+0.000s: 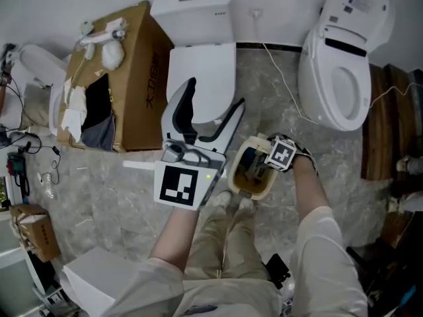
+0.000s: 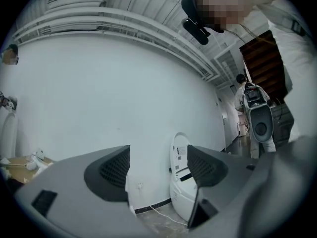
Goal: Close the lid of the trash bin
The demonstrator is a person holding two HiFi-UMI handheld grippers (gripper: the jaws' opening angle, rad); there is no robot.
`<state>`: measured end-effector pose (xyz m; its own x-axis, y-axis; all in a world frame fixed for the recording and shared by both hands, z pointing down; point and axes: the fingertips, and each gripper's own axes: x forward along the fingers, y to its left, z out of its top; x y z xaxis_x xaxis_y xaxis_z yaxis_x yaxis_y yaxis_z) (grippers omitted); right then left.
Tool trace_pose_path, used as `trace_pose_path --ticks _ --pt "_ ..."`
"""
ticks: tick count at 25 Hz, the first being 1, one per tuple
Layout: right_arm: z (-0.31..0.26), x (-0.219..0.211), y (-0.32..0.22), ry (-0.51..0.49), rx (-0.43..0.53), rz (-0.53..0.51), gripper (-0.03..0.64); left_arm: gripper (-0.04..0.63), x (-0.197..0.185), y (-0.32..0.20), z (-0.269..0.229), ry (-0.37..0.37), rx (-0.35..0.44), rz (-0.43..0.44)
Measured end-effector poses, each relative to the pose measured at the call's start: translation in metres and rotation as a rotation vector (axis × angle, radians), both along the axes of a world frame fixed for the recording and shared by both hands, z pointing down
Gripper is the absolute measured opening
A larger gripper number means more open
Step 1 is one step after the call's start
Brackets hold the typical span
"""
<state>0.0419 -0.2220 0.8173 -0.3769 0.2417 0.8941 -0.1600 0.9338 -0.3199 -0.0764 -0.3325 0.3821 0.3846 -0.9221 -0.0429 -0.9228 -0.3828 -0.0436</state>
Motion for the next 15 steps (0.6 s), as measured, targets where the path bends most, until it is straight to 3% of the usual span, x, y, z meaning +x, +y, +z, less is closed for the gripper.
trace_pose_path --ticks 7,15 --pt "0.000 -0.006 0.023 -0.046 0.020 0.005 0.442 0.337 0.002 0.001 0.006 -0.003 -0.002 0.006" --pt "0.021 -0.018 0.089 -0.072 -0.006 -0.010 0.440 0.337 0.005 0.018 0.014 -0.010 -0.005 0.020"
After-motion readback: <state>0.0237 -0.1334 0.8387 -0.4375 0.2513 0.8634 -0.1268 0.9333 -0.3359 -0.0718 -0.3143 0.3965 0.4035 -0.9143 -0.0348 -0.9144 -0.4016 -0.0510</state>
